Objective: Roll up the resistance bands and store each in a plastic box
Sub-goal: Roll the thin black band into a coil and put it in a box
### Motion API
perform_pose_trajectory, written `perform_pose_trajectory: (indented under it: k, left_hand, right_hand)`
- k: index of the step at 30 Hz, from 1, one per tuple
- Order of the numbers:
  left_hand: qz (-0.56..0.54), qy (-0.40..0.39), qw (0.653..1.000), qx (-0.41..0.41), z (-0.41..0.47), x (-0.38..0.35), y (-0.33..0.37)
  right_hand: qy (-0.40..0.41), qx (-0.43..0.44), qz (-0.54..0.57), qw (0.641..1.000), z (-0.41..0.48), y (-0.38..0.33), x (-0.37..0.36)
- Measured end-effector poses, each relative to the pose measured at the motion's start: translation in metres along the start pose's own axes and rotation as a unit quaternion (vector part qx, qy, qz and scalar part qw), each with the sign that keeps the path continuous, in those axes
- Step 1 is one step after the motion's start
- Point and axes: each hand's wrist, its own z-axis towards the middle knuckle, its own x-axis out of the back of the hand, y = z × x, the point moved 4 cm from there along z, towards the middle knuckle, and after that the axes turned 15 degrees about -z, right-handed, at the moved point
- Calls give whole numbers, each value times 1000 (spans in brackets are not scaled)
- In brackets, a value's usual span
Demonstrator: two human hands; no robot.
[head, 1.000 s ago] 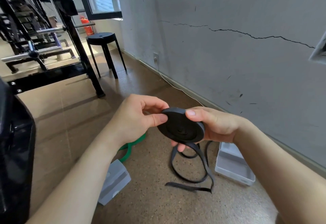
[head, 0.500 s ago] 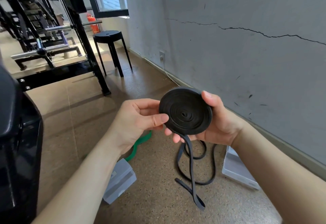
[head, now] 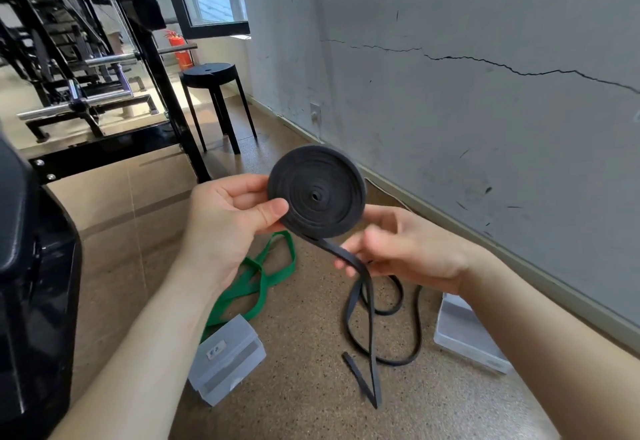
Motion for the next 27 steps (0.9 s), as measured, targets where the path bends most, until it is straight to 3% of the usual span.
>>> perform_pose_trajectory:
  k: [3,6,18,20,23,27]
  left_hand:
    - [32,6,999,-12,2,8,5]
    - [84,-9,996,-21,2,10,7]
    - [272,2,958,-92,-3,0,10]
    - [223,-9,970,-94,-5,-6,7]
    - [89,-46,995,-23,-6,-18,-9]
    - [-14,18,1000,13,-8,-27,-24]
  right_hand:
    - [115,-18,-102,988,-3,1,11]
    - [173,-10,-115,978,-5,-1,16]
    - [263,26,-206,942,-6,-15,7]
    - [289,38,-196,936,-7,-14,9]
    - [339,47,-127,931,-8,-12,13]
    - [354,33,-61,933,-3,-9,10]
